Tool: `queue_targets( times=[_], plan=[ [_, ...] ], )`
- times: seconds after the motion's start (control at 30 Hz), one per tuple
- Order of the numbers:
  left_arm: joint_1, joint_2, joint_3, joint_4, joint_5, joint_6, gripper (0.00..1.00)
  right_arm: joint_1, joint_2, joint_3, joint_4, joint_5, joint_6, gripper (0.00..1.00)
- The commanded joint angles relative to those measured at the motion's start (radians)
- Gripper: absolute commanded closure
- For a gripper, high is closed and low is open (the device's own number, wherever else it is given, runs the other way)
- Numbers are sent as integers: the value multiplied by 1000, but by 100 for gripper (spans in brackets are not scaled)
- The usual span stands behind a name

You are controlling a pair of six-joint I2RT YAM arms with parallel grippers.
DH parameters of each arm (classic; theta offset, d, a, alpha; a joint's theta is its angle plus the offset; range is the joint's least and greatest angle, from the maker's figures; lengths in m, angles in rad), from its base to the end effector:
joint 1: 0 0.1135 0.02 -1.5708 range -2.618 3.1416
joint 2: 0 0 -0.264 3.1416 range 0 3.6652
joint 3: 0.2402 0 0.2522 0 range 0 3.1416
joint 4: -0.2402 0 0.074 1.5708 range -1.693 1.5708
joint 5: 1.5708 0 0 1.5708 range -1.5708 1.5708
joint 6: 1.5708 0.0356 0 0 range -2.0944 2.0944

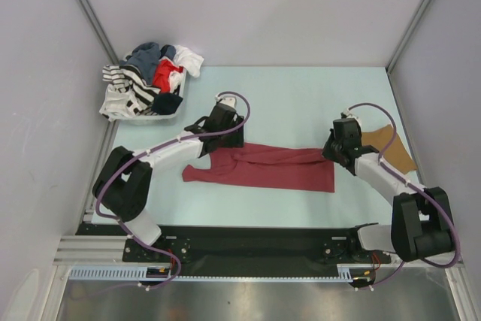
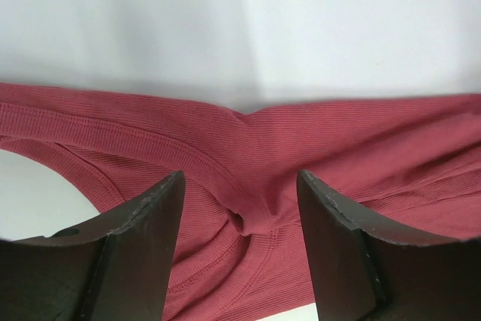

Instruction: Fold and stack the tank tops

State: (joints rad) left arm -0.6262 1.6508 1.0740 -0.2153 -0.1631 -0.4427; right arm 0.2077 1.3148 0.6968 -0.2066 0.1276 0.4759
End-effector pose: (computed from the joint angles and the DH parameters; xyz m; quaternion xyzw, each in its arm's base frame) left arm 0.2917 -0.2038 0.2157 0.0537 0.9210 -0.1279 0.3640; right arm 0.2571 0.0495 0.1956 0.1473 0.9179 0.0660 0.3626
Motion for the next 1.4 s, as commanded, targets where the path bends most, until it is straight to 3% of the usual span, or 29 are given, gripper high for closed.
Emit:
queue_targets(
  times=[0.0, 0.37, 0.53, 0.57, 0.6, 0.63, 1.0, 1.1, 1.2, 1.37],
  plan=[
    [-4, 14, 41, -1, -3, 21, 34, 4, -80, 33, -39, 70, -10, 100],
    [-4, 38, 29, 10, 25, 12, 37, -30, -103, -72, -45, 83, 21, 97],
    [-6, 4, -3, 37, 48, 19, 47, -44, -118, -109, -28, 53, 49, 93],
    [-6, -3, -15, 42, 59, 19, 48, -44, -124, -112, -25, 49, 50, 90],
    [-6, -9, -23, 50, 68, 21, 51, -44, -130, -115, -27, 49, 53, 75],
    [-6, -22, -29, 60, 76, 22, 52, -44, -138, -114, -34, 49, 56, 71],
    [-6, -72, -20, 42, 117, 38, 62, -19, -261, -89, -48, 46, 46, 67],
    [-7, -74, 18, 22, 135, 41, 61, 28, -250, -36, -71, 119, 41, 67],
    [-18, -62, 53, 19, 155, 45, 61, 33, -218, -20, -21, 75, 32, 68],
    [-41, 36, 128, -1, 218, 41, 63, 32, -18, 59, 3, -3, 41, 72]
  ],
)
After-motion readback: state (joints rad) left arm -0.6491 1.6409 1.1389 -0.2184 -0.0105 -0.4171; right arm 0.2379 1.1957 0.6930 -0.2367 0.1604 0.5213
